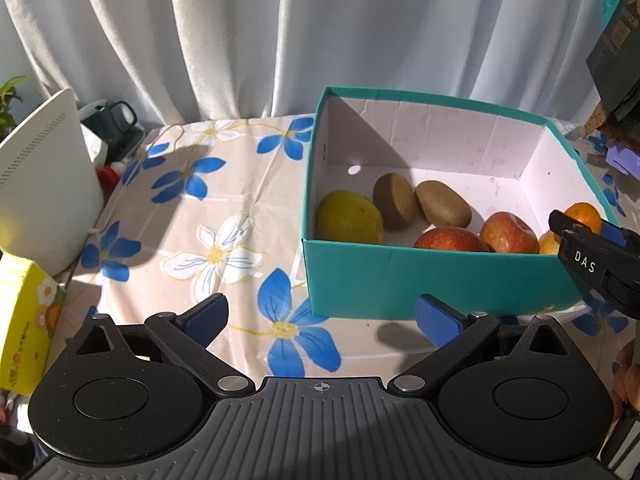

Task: Organize fruits
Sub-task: 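Carry the orange into the teal box and open right tool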

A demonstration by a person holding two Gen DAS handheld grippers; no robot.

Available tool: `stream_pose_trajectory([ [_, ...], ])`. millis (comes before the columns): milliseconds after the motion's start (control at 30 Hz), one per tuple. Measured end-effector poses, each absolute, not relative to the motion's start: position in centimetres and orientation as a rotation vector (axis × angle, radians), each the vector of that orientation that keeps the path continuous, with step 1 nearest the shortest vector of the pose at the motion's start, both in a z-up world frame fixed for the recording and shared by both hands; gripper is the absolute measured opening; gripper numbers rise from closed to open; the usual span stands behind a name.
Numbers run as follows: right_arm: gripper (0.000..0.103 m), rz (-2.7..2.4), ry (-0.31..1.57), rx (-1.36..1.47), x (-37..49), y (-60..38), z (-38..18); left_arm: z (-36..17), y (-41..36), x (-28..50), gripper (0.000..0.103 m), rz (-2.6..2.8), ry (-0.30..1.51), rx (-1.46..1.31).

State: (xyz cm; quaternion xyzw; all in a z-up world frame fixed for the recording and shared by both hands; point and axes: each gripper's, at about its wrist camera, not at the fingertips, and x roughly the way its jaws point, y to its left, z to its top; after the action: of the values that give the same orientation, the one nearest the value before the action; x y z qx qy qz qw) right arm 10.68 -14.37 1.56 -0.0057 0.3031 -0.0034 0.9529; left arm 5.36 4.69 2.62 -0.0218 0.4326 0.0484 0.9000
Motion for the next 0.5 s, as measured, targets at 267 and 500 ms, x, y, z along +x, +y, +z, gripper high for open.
stream_pose_trajectory([
  [267, 0.042, -0.003, 0.616, -0.011, 10.69, -14.36, 1.55, 2.45, 4.86, 5.62, 0.102, 0.101, 0.906, -0.05],
  [500, 0.042, -0.003, 0.614, -0.01, 10.68, -14.38, 1.52, 2.3, 4.52, 5.72, 0.102, 0.083, 0.914, -0.033],
])
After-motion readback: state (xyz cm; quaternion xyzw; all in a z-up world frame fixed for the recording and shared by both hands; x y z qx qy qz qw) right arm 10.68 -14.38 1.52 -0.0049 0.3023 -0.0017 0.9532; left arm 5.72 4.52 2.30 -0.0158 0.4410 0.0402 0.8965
